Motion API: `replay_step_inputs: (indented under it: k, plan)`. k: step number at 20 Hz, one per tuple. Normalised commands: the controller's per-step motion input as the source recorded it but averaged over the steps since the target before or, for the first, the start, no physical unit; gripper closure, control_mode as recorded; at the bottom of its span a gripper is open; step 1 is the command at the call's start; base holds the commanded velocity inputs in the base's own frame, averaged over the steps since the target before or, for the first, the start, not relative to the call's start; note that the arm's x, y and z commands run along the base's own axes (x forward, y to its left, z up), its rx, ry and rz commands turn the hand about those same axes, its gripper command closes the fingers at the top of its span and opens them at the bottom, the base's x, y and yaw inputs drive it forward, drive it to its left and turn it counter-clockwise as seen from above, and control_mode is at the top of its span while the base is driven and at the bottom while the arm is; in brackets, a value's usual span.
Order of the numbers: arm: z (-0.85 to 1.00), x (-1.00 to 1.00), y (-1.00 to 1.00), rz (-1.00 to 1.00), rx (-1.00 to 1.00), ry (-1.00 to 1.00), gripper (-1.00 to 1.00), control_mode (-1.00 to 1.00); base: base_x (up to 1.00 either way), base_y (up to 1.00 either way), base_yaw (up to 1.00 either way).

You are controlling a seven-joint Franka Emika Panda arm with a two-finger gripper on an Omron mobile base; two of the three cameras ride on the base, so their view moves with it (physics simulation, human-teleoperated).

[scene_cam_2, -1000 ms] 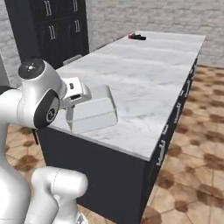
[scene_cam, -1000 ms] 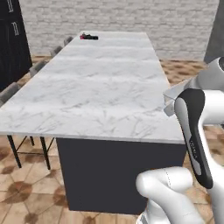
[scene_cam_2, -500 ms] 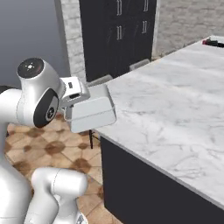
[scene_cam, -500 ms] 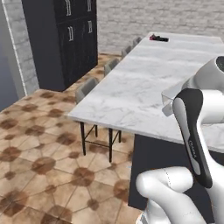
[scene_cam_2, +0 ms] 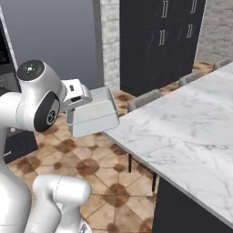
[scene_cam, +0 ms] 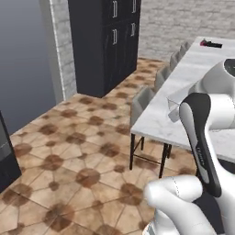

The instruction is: Retrieve the tupperware and aluminum foil from the cabinet and place them on the dining counter near the plate with cucumber and broccoli to prepare for storing leftovers.

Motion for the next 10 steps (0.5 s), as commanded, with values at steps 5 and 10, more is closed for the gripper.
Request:
replay_step_inputs:
  k: [5, 10]
  plan:
    - [0.0, 0.0, 0.0, 0.0, 0.0, 0.0, 1.0, 1.0, 1.0, 1.0, 0.01]
    - [0.0, 0.0, 0.0, 0.0, 0.0, 0.0, 1.0, 1.0, 1.0, 1.0, -0.2]
